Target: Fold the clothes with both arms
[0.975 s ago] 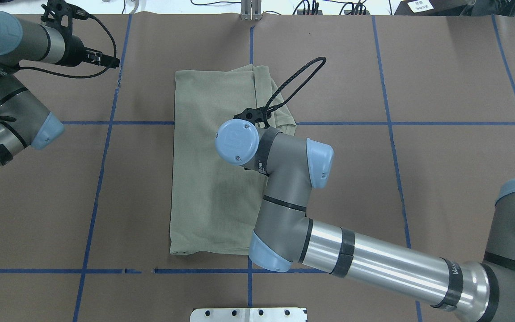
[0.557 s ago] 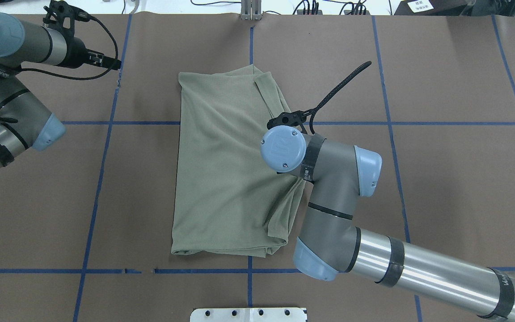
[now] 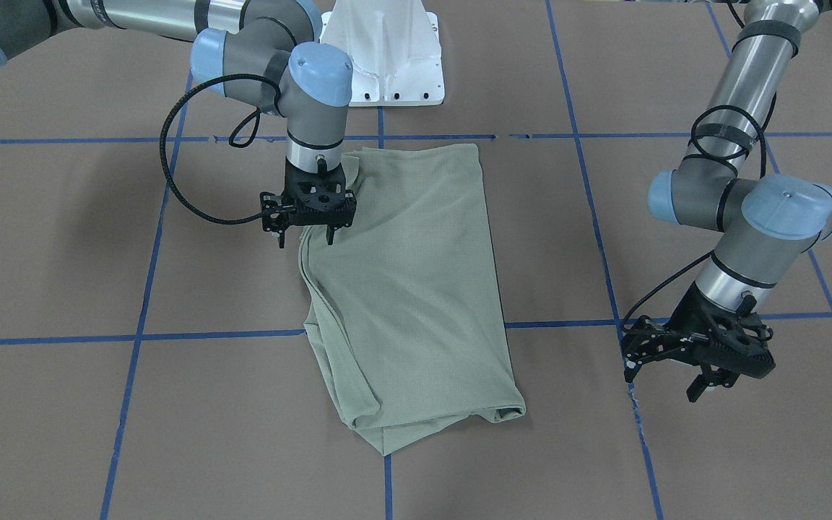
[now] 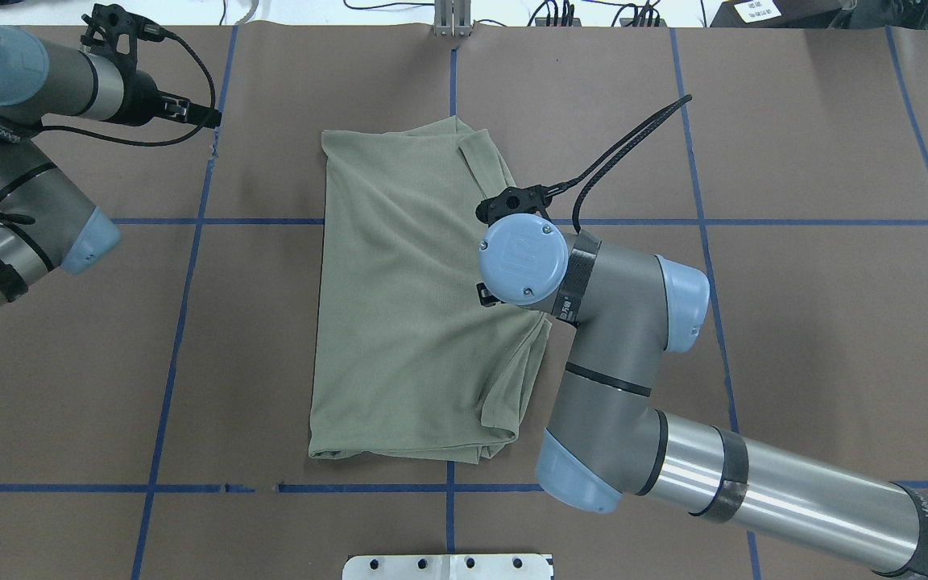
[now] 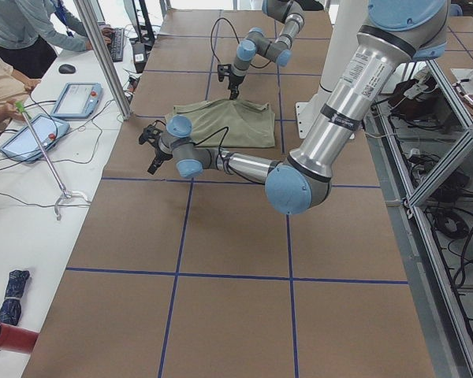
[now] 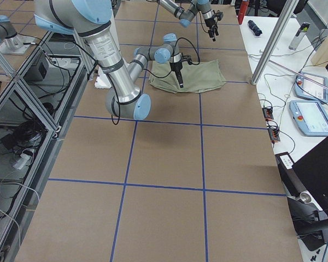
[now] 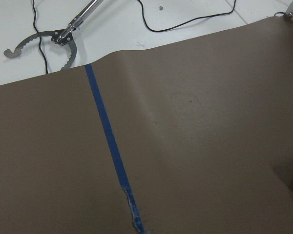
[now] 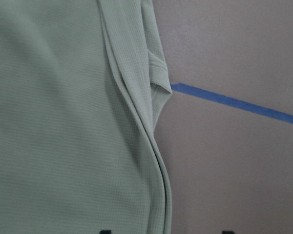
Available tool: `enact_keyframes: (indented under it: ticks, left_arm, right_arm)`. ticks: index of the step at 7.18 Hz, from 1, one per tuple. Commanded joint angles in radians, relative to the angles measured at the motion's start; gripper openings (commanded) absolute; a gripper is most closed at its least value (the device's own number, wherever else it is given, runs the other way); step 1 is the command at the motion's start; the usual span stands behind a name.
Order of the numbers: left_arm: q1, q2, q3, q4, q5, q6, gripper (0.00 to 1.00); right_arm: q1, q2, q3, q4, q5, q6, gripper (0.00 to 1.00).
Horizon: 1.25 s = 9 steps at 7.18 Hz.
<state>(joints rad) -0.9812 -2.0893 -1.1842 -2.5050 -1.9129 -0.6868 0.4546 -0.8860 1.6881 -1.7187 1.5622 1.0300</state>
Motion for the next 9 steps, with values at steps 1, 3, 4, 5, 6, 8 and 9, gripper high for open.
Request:
enact_keyframes:
  ticks: [1,3,4,5,6,8,9]
  left_arm:
    - [-0.001,0.000,0.000,0.000,0.000,0.000,1.00]
    - [-0.001,0.002,0.000,0.000,0.000,0.001,1.00]
    - [0.001,0.002,0.000,0.000,0.000,0.001,1.00]
    - [-0.001,0.002,0.000,0.000,0.000,0.000,1.00]
    - [-0.001,0.002,0.000,0.000,0.000,0.000,1.00]
    - [0.001,0.006,-0.002,0.000,0.000,0.001,1.00]
    - [-0.001,0.006,-0.002,0.000,0.000,0.001,1.00]
  right_arm:
    - [-0.084,0.001,0.061,0.005,0.010,0.171,1.00]
    - [-0.195,0.004,0.052,-0.005,-0.083,0.324,1.00]
    - [-0.212,-0.007,0.051,-0.010,-0.096,0.323,0.97]
    - [-0.217,-0.010,0.045,-0.045,-0.103,0.315,0.89]
    - [-0.217,-0.004,0.047,-0.086,-0.102,0.305,0.75]
    - [-0.217,-0.002,0.051,-0.119,-0.099,0.247,0.36]
    - [-0.215,-0.005,0.058,-0.149,-0.099,0.243,0.10]
